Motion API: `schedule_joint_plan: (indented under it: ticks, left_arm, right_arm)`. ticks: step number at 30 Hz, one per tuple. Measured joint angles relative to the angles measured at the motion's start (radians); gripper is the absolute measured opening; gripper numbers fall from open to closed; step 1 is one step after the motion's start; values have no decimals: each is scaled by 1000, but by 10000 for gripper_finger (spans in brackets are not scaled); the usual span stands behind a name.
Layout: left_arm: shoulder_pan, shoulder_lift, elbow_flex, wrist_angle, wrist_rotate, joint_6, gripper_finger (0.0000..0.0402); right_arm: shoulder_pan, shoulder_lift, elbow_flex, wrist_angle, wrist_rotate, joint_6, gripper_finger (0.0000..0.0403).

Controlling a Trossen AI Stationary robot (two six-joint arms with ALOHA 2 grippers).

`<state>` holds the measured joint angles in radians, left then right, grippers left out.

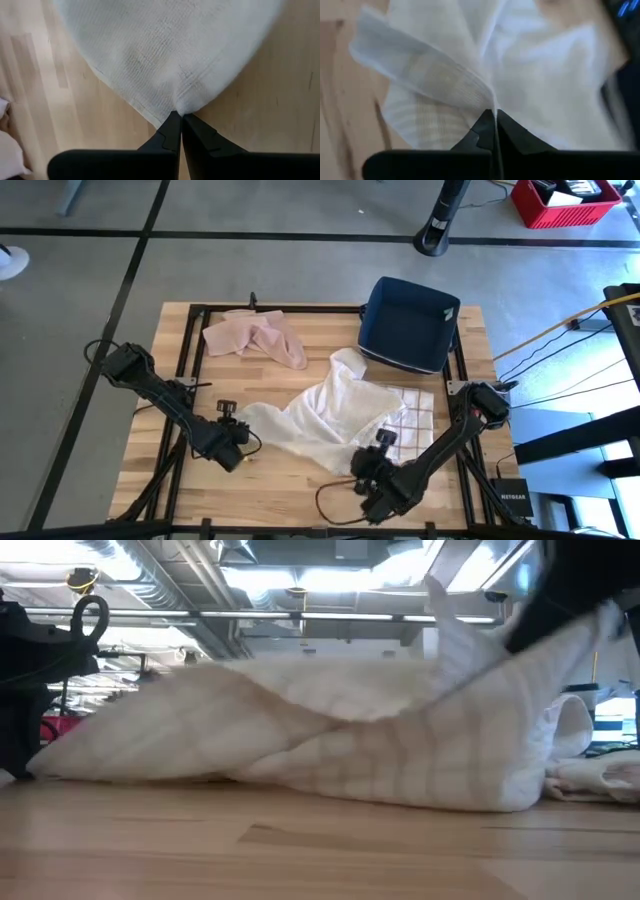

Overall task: Fold towel
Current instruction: Fold the white with grey-stripe towel

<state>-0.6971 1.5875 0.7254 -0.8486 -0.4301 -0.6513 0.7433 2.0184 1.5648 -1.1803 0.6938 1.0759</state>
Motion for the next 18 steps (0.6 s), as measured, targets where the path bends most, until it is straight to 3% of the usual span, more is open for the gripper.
schedule_joint_plan:
  ticks: [4, 7, 13, 18]
  left_arm:
    - [0, 0, 0, 4, -4, -51, 5]
    - [0, 0, 0, 4, -4, -81, 5]
    - [0, 0, 0, 13, -22, -135, 5]
    - [0, 0, 0, 33, -34, -134, 5]
  right_arm:
    - [-12, 0, -40, 36, -81, 94, 38]
    - [-31, 0, -42, 25, -168, 54, 81]
    - [-30, -3, 47, 8, -242, -274, 184]
    - [-8, -2, 53, 202, -215, -612, 229]
